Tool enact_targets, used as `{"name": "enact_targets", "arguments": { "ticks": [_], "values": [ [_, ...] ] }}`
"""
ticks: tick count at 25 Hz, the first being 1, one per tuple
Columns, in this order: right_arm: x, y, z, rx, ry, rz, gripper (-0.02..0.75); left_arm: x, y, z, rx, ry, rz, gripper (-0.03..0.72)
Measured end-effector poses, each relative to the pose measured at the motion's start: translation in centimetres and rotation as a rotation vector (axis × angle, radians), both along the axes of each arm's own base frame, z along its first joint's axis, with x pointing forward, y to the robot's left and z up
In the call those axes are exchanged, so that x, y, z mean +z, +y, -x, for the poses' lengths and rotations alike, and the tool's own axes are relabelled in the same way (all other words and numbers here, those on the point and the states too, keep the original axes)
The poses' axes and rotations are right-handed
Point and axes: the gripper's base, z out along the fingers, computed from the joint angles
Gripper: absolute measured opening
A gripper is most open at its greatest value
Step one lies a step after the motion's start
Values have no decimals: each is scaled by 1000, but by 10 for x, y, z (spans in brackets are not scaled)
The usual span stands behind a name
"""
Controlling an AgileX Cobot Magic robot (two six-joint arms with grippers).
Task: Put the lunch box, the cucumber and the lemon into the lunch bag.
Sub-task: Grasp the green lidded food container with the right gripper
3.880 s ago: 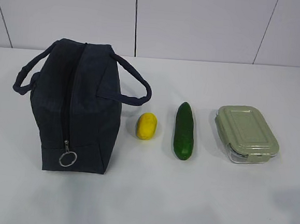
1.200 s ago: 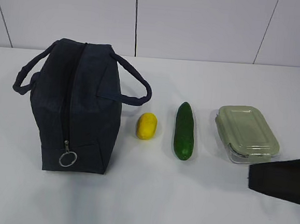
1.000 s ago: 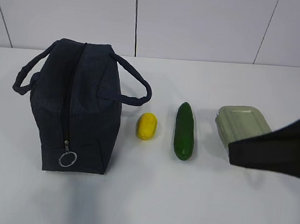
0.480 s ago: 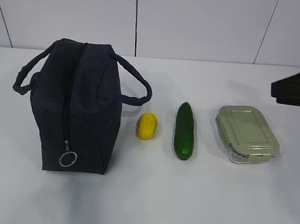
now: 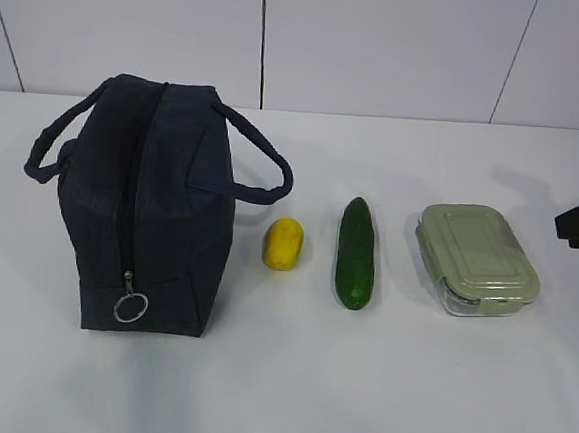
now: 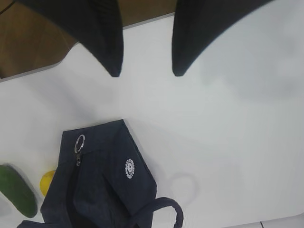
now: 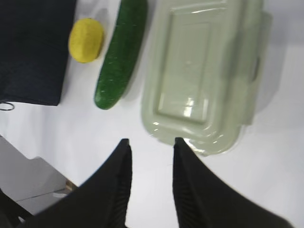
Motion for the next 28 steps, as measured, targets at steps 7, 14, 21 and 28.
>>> {"name": "enact_targets", "arguments": {
  "ticks": [7, 14, 21, 28],
  "values": [
    [-24, -16, -31, 33, 5, 19, 299, 0, 0, 0, 0, 0, 0, 238],
    [-33, -21, -45, 21, -3, 2, 552, 0, 0, 0, 0, 0, 0, 238],
    [-46, -21, -52, 8, -21, -55, 613, 0, 0, 0, 0, 0, 0, 238],
    [-71, -21, -58, 20, -33, -92, 614, 0, 0, 0, 1, -2, -1, 238]
  ]
}}
